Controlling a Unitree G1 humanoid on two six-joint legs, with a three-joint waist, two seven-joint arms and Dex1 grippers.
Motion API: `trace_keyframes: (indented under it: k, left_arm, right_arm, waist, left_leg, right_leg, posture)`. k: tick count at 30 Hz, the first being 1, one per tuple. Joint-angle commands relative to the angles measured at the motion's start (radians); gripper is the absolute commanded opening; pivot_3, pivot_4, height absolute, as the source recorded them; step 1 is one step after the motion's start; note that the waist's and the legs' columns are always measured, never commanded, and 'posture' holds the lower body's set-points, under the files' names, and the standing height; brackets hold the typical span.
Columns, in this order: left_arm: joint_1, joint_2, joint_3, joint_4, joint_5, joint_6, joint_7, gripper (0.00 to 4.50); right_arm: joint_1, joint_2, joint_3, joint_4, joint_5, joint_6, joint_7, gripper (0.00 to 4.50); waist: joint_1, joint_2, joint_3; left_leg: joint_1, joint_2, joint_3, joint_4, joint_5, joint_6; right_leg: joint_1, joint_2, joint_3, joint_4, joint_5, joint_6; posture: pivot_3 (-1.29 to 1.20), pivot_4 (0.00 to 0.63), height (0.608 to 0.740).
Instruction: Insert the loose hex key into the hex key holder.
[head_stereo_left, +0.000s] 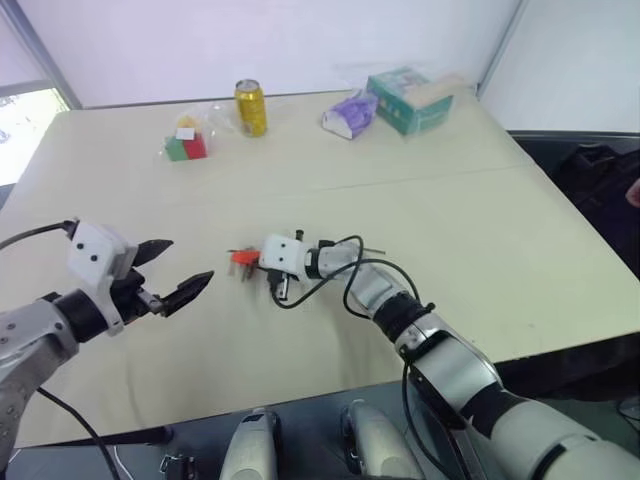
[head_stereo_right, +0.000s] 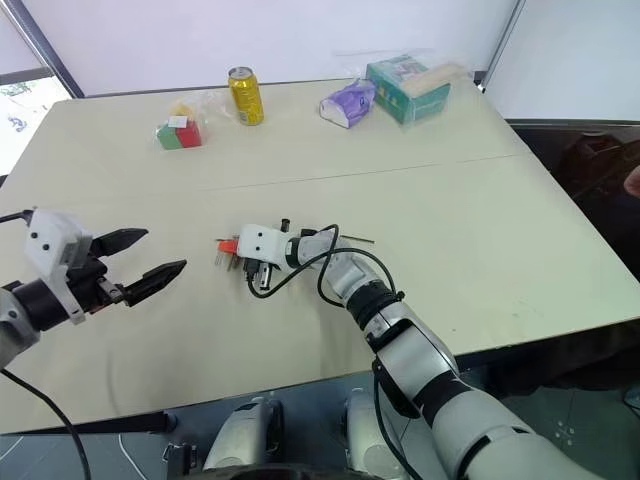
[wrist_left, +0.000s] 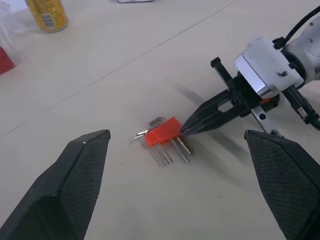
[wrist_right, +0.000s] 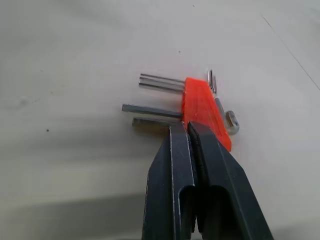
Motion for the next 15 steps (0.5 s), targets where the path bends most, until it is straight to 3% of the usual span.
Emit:
trace_keyframes:
  k: [1,6,9,15]
  left_arm:
    - [-0.019,0.0,-0.007,0.003,0.019,-0.031,-0.003,4.5]
    - [-0.026,-0.004,-0.014,0.008,0.027,-0.035,-0.009,4.5]
    - [-0.024,-0.005,-0.013,0.005,0.029,-0.034,-0.01,4.5]
    - [-0.017,-0.008,-0.002,-0.006,0.024,-0.027,-0.006,4.5]
  right_arm:
    - [0.03,-0.024,0.005,0.008,-0.016,0.052,0.01,0.03]
    - [0.028,-0.018,-0.006,0.01,0.007,0.075,0.036,0.03]
    - [0.021,-0.008,-0.019,0.023,0.023,0.082,0.036,0.8]
    - [-0.017,0.013,-0.038,0.065,0.016,0.084,0.004,3.81]
  waist:
    - [-0.002,0.0,0.0]
    - [-0.003,0.0,0.0]
    - [-0.003,0.0,0.0]
    - [-0.005,0.0,0.0]
  left_leg:
    - [0.0,0.0,0.0,0.0,0.0,0.0]
    - [0.0,0.0,0.0,0.0,0.0,0.0]
    - [0.0,0.0,0.0,-0.001,0.0,0.0]
    - [0.0,0.001,0.0,-0.001,0.0,0.0]
  right_leg:
    - [0.0,0.0,0.0,0.0,0.0,0.0]
    - [0.0,0.001,0.0,0.0,0.0,0.0]
    - [0.0,0.001,0.0,0.0,0.0,0.0]
    - [-0.001,0.001,0.0,0.0,0.0,0.0]
  posture:
    - [0.0,0.15,0.74]
    - [0.0,0.15,0.74]
    - [0.0,0.15,0.74]
    - [0.0,0.15,0.74]
